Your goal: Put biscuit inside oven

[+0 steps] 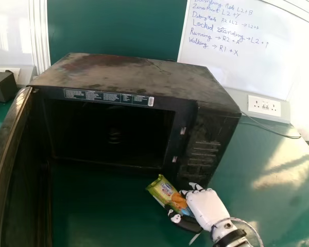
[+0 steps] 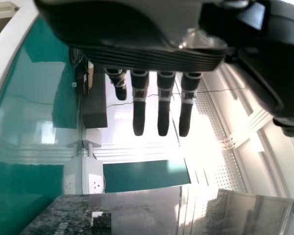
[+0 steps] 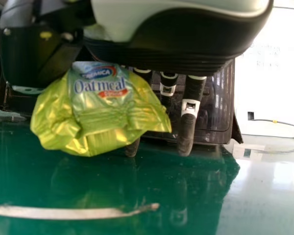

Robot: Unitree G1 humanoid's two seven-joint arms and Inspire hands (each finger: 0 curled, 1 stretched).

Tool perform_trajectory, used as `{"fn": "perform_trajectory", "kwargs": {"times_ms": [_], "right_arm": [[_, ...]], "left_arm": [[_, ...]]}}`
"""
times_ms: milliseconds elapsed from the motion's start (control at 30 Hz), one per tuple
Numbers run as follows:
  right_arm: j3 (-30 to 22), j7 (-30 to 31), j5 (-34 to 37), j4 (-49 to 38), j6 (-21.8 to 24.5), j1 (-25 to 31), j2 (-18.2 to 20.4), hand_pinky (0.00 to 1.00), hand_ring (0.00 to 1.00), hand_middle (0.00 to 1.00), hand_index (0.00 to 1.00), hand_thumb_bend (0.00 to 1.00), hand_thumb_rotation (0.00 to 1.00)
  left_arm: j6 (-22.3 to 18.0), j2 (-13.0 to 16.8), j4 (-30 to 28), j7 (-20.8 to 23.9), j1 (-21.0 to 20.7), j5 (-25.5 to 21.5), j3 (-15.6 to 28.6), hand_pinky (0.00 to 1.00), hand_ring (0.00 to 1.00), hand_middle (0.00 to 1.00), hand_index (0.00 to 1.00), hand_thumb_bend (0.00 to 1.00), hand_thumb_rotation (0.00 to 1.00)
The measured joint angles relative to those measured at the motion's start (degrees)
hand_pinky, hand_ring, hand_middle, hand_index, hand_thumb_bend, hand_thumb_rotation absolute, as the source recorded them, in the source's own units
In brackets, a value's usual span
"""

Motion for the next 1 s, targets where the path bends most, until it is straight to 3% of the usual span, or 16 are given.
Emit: {"fn": "perform_trajectory", "kwargs": {"times_ms": [433, 767, 1000], "right_arm": [[0.1, 0.0, 2.5, -0.4, -1.2, 0.0, 0.1, 0.34, 0.44, 0.50, 0.52, 0.47, 0.00], [-0.1, 2.1, 6.5, -9.5, -3.8, 0.9, 1.4, 0.34, 0.44, 0.50, 0.53, 0.47, 0.00], [-1.5, 2.6, 8.6, -13.9, -7.2, 1.4, 1.5, 0.34, 0.43, 0.51, 0.53, 0.47, 0.00]], "left_arm": [[0.1, 0.1, -0.7, -0.1, 0.0, -3.5, -1.9, 0.82, 0.78, 0.82, 0.77, 0.78, 0.98], [0.5, 0.2, -0.7, -1.8, 0.1, -6.9, -2.7, 0.84, 0.78, 0.82, 0.77, 0.77, 0.92], [0.5, 0.2, -0.7, -1.8, 0.1, -7.2, -2.8, 0.79, 0.74, 0.79, 0.75, 0.80, 0.96]]}}
